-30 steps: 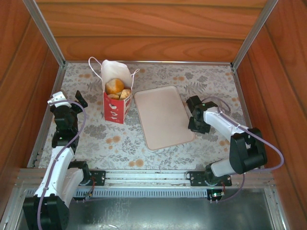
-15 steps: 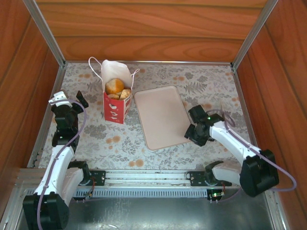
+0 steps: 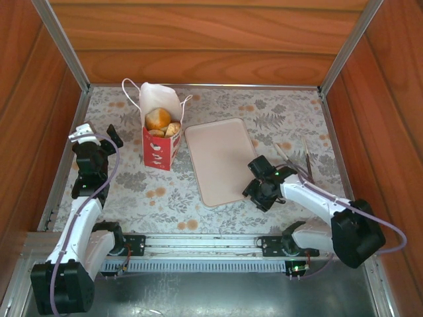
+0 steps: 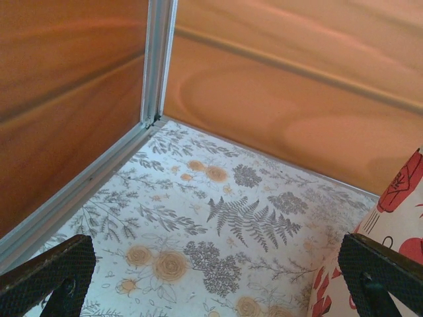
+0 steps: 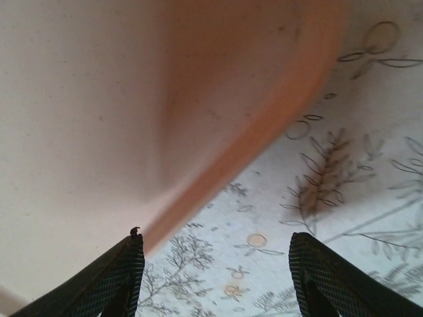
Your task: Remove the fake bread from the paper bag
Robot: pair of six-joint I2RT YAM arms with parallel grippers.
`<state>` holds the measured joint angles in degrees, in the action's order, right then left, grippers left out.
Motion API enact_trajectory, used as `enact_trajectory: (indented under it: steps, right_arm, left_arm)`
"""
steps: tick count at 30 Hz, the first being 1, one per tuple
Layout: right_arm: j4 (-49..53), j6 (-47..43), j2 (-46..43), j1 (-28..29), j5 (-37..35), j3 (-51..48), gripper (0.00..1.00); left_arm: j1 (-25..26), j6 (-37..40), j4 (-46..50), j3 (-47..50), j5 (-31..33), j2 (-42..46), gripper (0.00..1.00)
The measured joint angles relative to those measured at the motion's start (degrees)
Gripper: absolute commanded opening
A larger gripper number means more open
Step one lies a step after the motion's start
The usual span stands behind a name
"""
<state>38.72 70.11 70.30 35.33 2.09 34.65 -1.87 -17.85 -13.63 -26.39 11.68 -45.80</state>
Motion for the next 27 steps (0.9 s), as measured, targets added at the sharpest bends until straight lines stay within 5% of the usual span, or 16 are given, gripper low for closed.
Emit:
enact_trajectory:
  steps: [3, 9, 27]
  right_arm:
    - [-2.4, 0.6, 1.9, 0.0, -0.3, 0.0, 0.59]
    - [-5.5, 1.8, 5.3, 0.0, -1.5, 0.0, 0.34]
    - [-10.4, 5.4, 10.7, -3.3, -5.1, 3.4, 0.11]
  left_arm:
    - [0.0, 0.0, 0.0, 0.0, 0.0, 1.0, 1.00]
    - [0.0, 0.1, 0.0, 0.0, 0.1, 1.7, 1.00]
    - [0.0, 0.5, 0.9, 0.0, 0.1, 2.0, 1.00]
